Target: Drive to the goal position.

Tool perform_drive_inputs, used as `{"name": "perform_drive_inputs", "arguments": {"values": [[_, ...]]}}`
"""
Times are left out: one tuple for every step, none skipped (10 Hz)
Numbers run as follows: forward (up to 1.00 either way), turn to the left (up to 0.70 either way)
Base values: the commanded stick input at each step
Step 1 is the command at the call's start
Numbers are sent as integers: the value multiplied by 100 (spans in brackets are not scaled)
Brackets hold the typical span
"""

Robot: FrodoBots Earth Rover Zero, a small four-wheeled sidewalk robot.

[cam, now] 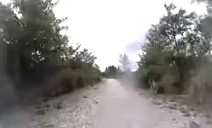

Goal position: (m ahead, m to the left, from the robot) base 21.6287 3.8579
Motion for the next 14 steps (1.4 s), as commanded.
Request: {"name": "perform_drive_inputs", "arguments": {"values": [[60,0],[60,0],[60,0],[60,0],[60,0],[60,0],[60,0],[60,0],[60,0],[60,0],[60,0],[60,0],[60,0],[60,0]]}}
